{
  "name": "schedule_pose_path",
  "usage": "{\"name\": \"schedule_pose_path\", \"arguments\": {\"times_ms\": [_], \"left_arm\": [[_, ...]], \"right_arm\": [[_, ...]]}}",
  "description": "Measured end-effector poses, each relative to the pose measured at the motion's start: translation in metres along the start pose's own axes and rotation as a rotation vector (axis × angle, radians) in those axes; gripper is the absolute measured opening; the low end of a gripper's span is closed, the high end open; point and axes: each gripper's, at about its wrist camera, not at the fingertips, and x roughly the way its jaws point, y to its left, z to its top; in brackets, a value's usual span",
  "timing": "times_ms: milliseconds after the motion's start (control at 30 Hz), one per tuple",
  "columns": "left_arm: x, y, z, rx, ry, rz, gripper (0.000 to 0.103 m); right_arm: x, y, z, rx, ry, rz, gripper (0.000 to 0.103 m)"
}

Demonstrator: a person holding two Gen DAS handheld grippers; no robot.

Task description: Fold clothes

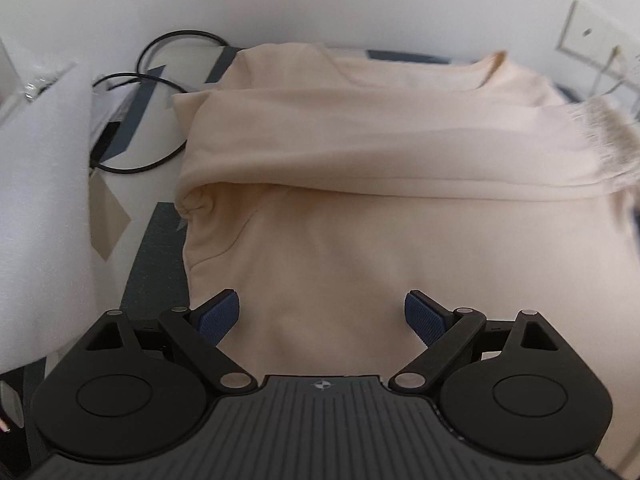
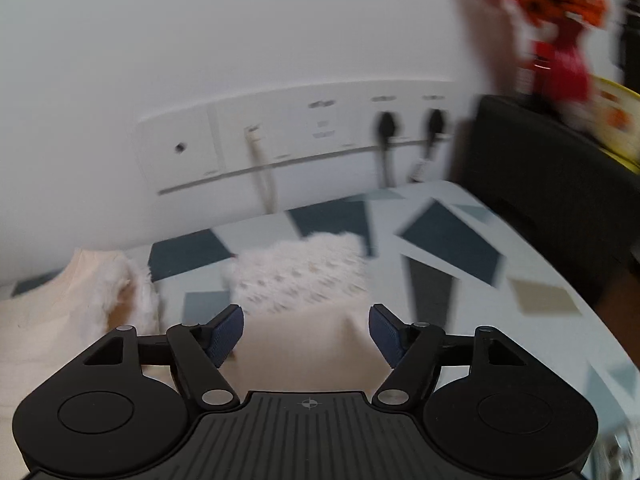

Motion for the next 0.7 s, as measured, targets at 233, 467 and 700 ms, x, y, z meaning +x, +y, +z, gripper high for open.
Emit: {"name": "schedule_pose_path", "arguments": {"times_ms": [233, 467, 700], "left_arm": [[0.003, -0.006, -0.003, -0.009, -0.021, 0.058, 0.102], [0.005, -0.001, -0.003, -0.080, -0.007, 0.045, 0.103], [0.004, -0.002, -0.002, -0.106, 0.012, 0.063, 0.103]], "right_arm": [[0.074, 0.037, 0.014, -0.146, 0.186, -0.020, 0.070], [0.055, -0.005, 0.020, -0.018, 0.142, 0.007, 0.008], [-0.065, -0.124, 0.032, 0.249, -0.300, 0.076, 0.006]]}}
